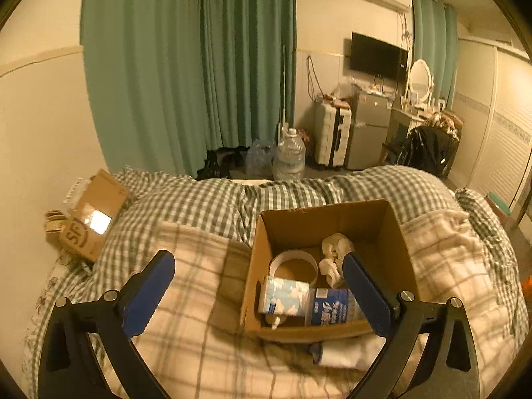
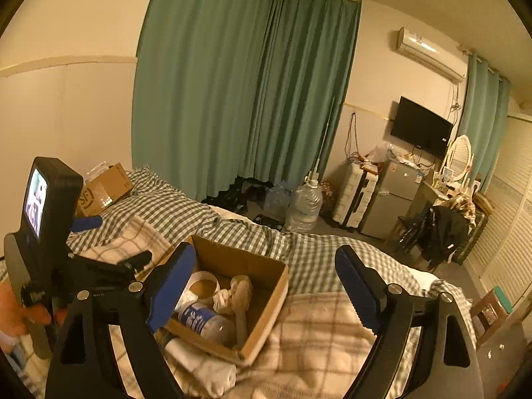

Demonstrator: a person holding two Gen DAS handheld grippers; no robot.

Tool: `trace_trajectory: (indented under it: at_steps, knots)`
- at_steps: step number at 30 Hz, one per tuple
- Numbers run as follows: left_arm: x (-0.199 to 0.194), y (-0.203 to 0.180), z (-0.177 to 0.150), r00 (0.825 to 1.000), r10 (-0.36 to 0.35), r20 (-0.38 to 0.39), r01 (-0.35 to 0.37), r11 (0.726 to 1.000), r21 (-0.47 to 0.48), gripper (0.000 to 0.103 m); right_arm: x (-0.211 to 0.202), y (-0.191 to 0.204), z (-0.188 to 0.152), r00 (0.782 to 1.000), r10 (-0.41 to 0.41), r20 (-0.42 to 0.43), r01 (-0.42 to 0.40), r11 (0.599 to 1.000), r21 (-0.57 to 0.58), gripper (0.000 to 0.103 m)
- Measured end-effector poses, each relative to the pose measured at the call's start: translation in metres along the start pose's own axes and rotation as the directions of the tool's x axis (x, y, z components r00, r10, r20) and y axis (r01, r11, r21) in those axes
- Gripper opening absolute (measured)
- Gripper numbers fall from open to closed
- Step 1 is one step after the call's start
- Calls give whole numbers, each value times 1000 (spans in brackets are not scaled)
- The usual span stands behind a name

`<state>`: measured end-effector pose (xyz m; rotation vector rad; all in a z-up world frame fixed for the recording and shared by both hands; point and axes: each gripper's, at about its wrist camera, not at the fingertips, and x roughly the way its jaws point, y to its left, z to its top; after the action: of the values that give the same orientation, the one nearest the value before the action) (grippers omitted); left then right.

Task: Organize objects
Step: 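Carry the foam roll and tissue pack into the box and open both tools, then grasp the black round cup with the right tool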

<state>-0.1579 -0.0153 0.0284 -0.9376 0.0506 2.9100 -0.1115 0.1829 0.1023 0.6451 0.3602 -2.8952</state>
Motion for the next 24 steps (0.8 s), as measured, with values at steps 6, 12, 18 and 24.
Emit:
trace_trajectory:
  at_steps: [6, 12, 18, 24]
  knots:
    - [-46, 7, -27, 999, 10, 39, -10, 1000, -18, 103, -52, 0, -21, 1000, 8, 18, -8, 999, 31, 87]
    - [-60, 8, -72, 998, 49, 40, -47, 998, -34, 103, -56, 7, -65, 999, 1, -37, 2, 997, 75, 87]
    - [-36, -4, -120, 998, 59, -21, -60, 998, -27, 103, -24, 28, -123, 990, 47, -134, -33, 994, 103, 87]
    - [-11, -17, -155, 991, 96, -91, -89, 993, 72, 103, 19, 59, -167, 954, 89, -286, -80, 996, 43, 87]
